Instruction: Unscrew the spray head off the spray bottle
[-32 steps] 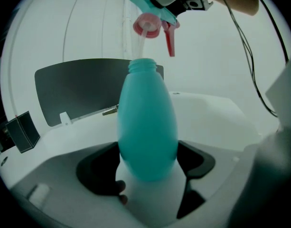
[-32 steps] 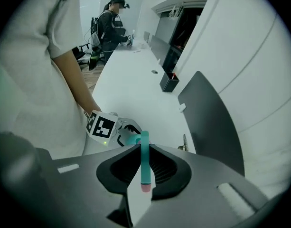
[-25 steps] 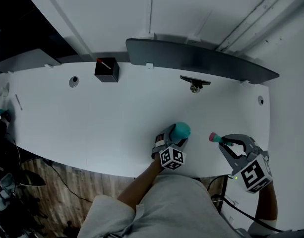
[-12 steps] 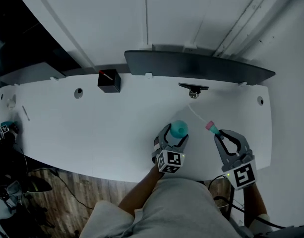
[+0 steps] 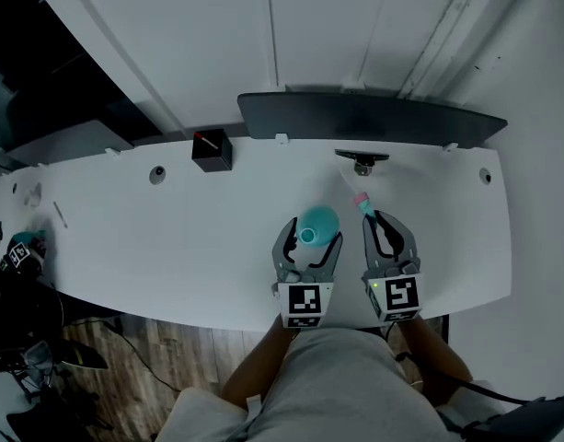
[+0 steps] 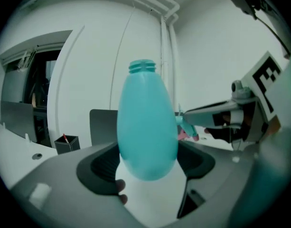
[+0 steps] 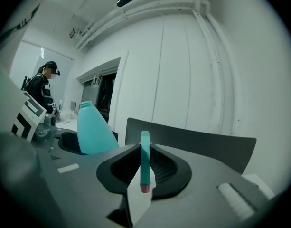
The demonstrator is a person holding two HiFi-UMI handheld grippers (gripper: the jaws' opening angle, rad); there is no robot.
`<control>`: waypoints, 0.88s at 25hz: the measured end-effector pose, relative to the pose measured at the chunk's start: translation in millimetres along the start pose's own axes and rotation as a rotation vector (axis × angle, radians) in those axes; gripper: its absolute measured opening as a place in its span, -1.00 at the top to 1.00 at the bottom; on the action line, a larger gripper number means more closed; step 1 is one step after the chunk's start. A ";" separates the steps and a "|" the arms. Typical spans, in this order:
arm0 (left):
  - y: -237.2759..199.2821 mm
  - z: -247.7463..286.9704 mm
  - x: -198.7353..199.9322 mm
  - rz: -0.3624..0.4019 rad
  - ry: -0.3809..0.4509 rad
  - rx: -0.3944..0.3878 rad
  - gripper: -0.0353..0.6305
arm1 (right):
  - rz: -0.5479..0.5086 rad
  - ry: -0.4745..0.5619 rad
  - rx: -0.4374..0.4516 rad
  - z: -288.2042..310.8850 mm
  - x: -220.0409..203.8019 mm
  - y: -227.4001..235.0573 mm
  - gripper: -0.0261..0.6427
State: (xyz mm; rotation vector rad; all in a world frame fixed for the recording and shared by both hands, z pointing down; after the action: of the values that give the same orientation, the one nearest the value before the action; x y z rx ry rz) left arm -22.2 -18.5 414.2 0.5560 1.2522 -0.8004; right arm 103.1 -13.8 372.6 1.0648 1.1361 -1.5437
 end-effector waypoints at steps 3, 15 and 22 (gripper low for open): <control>-2.2 -17.2 5.3 -0.005 0.020 0.017 -0.23 | 0.028 0.013 0.001 -11.1 -4.0 -13.3 0.74; 38.1 -43.8 5.8 0.047 0.027 0.008 -0.23 | 0.099 0.026 -0.070 -73.6 -20.7 6.2 0.75; 91.9 -57.4 5.7 0.045 0.025 0.038 -0.23 | 0.129 0.086 -0.006 -113.1 -18.8 27.7 0.74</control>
State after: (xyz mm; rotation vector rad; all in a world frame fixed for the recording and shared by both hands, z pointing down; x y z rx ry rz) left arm 15.6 80.2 389.8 0.6248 1.2450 -0.7830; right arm 147.5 95.0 362.9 1.1869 1.1078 -1.4044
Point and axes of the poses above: the fingertips, and each gripper's own axes: z forward along the fingers, y to its right, x out of its top, the point moved 4 cm from there along -z, backward along the fingers, and after that the axes turned 9 degrees about -x, right-handed, at the moved point
